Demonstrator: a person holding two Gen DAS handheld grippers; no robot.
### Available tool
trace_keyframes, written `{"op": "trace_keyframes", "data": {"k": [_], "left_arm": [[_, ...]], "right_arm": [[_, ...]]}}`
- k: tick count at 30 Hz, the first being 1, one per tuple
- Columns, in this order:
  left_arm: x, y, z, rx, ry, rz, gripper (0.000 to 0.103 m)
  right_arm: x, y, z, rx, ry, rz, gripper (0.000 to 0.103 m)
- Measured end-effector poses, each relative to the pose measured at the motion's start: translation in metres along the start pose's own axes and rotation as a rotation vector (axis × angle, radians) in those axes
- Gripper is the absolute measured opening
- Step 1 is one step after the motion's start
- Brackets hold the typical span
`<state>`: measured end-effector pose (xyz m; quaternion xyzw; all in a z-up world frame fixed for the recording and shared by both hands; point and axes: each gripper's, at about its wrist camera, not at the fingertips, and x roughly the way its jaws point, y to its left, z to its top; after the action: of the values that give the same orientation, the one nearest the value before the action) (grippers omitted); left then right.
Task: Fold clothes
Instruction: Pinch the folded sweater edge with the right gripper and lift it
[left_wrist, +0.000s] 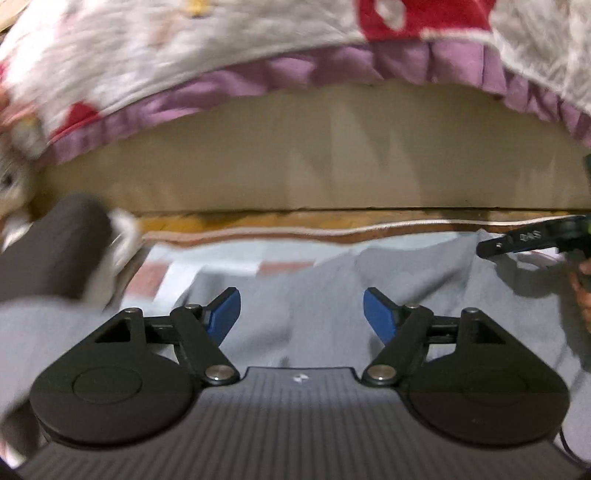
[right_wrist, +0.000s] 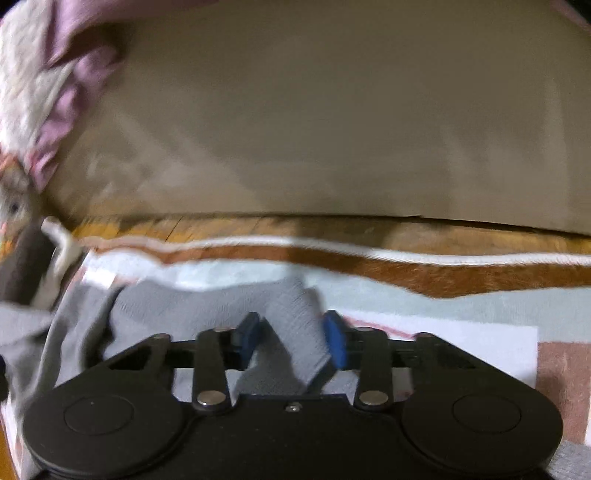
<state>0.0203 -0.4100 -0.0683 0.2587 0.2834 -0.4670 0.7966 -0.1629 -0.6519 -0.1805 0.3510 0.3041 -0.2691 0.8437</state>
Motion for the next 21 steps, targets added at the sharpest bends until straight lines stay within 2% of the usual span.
{"op": "trace_keyframes", "data": {"k": [2, 4, 5, 7, 9, 11, 12, 13, 14, 15, 16, 17, 18, 19, 20, 21], "left_arm": [[0.032, -0.014, 0.017, 0.025, 0.05, -0.024, 0.073], [0.066, -0.026, 0.024, 0.045, 0.122, -0.016, 0.073], [0.083, -0.033, 0.026, 0.061, 0.167, 0.006, 0.073], [0.11, -0.043, 0.019, 0.109, 0.287, 0.103, 0.073], [0.118, -0.045, 0.007, 0.111, 0.305, 0.139, 0.073], [0.114, -0.041, 0.001, 0.114, 0.265, 0.123, 0.073], [0.112, -0.038, -0.002, 0.119, 0.252, 0.114, 0.056], [0.11, -0.036, -0.002, 0.129, 0.25, 0.108, 0.017], [0.11, -0.035, -0.002, 0.15, 0.258, 0.113, 0.01], [0.108, -0.034, -0.001, 0.168, 0.25, 0.128, 0.01], [0.103, -0.033, 0.002, 0.169, 0.222, 0.14, 0.009], [0.096, -0.032, 0.005, 0.159, 0.178, 0.159, 0.009], [0.088, -0.031, 0.008, 0.147, 0.128, 0.183, 0.009], [0.078, -0.031, 0.012, 0.129, 0.064, 0.219, 0.008], [0.065, -0.032, 0.015, 0.109, -0.018, 0.259, 0.008], [0.05, -0.034, 0.016, 0.093, -0.108, 0.293, 0.008]], "right_arm": [[0.0, -0.007, 0.002, 0.048, -0.009, 0.027, 0.037], [-0.001, -0.008, 0.003, 0.045, 0.0, 0.04, 0.037], [-0.001, -0.008, 0.003, 0.037, 0.004, 0.045, 0.037], [-0.001, -0.007, 0.003, 0.021, 0.012, 0.055, 0.038], [-0.001, -0.006, 0.003, 0.016, 0.025, 0.074, 0.044], [-0.001, -0.003, 0.002, 0.011, 0.037, 0.095, 0.048], [-0.001, -0.002, 0.001, 0.005, 0.04, 0.105, 0.057], [0.0, 0.0, 0.001, -0.001, 0.043, 0.115, 0.068], [0.001, 0.003, -0.002, -0.009, 0.032, 0.124, 0.073], [0.003, 0.009, -0.005, -0.031, 0.012, 0.125, 0.082], [0.004, 0.014, -0.008, -0.057, -0.006, 0.123, 0.084], [0.005, 0.024, -0.013, -0.145, -0.018, 0.074, 0.081], [0.006, 0.035, -0.018, -0.233, -0.029, 0.026, 0.059], [0.007, 0.044, -0.022, -0.316, -0.042, -0.02, 0.034], [0.002, 0.047, -0.022, -0.343, -0.072, -0.024, 0.023], [-0.004, 0.05, -0.022, -0.366, -0.105, -0.028, 0.017]]}}
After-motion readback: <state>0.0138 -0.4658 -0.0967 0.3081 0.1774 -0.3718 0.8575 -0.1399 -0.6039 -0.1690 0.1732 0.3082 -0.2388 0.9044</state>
